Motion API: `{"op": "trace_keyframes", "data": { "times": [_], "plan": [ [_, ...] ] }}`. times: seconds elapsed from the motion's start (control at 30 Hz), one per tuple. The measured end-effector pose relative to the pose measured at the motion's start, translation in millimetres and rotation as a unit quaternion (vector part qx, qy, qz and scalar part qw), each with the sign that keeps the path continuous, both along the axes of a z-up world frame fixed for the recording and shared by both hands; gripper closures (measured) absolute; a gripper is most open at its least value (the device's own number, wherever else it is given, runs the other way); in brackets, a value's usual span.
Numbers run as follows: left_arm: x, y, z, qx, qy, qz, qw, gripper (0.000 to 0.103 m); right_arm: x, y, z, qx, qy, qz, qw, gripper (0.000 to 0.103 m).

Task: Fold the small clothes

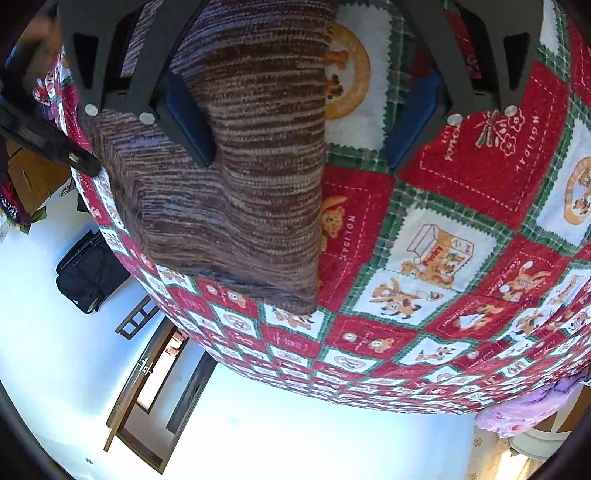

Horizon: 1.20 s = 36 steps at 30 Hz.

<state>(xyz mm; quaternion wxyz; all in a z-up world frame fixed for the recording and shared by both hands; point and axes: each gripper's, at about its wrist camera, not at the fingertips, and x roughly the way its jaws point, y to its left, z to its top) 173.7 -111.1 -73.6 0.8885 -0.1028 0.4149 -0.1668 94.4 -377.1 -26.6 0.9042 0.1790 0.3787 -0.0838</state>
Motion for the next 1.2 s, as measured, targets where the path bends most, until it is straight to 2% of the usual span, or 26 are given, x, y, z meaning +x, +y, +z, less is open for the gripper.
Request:
{"op": "trace_keyframes", "data": {
  "times": [0.07,0.23,0.27,0.3,0.33,0.37,0.4,0.43,0.53,0.67,0.83,1.07,1.2],
  "plan": [
    [0.3,-0.9,0.1,0.006,0.000,0.000,1.0000,0.007,-27.2,11.8,0.8,0.042,-0.026,0.001,0.999,0.098],
    [-5.2,-3.6,1.8,0.023,0.000,-0.007,0.9997,0.006,-69.5,50.8,-4.1,0.053,-0.034,0.016,0.998,0.097],
    [-8.8,-4.8,3.2,0.035,0.000,-0.009,0.9994,0.006,-76.2,55.0,-5.6,0.056,-0.032,0.013,0.998,0.093],
    [-15.6,-7.1,6.4,0.056,-0.005,-0.017,0.9983,0.006,-82.9,57.2,-7.0,0.060,-0.030,0.007,0.998,0.087],
    [-21.7,-8.5,9.0,0.069,-0.010,-0.024,0.9973,0.006,-90.9,58.3,-8.1,0.064,-0.029,-0.001,0.997,0.070],
    [-28.9,-8.5,11.8,0.080,-0.016,-0.030,0.9962,0.006,-98.4,58.7,-9.0,0.066,-0.030,-0.006,0.997,0.047],
    [-37.5,-6.8,15.1,0.086,-0.023,-0.035,0.9955,0.006,-105.1,59.7,-9.6,0.064,-0.032,-0.017,0.997,0.038],
    [-46.4,-3.7,18.1,0.086,-0.026,-0.038,0.9952,0.006,-111.5,59.9,-9.9,0.061,-0.035,-0.025,0.997,0.033],
    [-67.1,5.0,24.3,0.085,-0.024,-0.039,0.9953,0.006,-123.7,60.2,-9.8,0.064,-0.040,-0.035,0.997,0.033],
    [-87.7,10.6,33.9,0.107,-0.046,-0.036,0.9925,0.006,-136.0,60.0,-11.4,0.087,-0.043,-0.044,0.994,0.033],
    [-97.3,10.0,41.4,0.128,-0.058,-0.046,0.9889,0.006,-147.3,69.0,-5.5,0.071,-0.049,-0.040,0.995,0.033],
    [-101.7,11.5,43.0,0.117,-0.050,-0.082,0.9885,0.006,-146.6,86.6,4.2,-0.007,-0.043,-0.005,0.999,0.033],
    [-91.8,12.6,54.0,0.095,-0.057,-0.100,0.9889,0.006,-136.5,84.1,14.5,-0.053,-0.044,0.022,0.997,0.033]
  ]
}}
